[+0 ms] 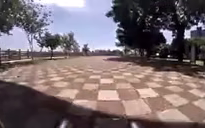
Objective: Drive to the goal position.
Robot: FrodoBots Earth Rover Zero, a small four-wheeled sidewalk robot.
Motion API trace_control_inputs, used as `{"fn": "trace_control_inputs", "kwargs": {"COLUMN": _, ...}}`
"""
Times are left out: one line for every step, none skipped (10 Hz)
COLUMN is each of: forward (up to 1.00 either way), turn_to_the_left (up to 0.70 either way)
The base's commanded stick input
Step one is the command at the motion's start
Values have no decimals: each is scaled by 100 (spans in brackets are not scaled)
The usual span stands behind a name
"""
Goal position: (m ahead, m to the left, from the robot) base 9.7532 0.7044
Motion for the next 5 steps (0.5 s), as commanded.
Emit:
{"fn": "trace_control_inputs", "kwargs": {"forward": 70, "turn_to_the_left": 27}}
{"fn": "trace_control_inputs", "kwargs": {"forward": 70, "turn_to_the_left": 9}}
{"fn": "trace_control_inputs", "kwargs": {"forward": 70, "turn_to_the_left": 0}}
{"fn": "trace_control_inputs", "kwargs": {"forward": 70, "turn_to_the_left": 0}}
{"fn": "trace_control_inputs", "kwargs": {"forward": 70, "turn_to_the_left": 0}}
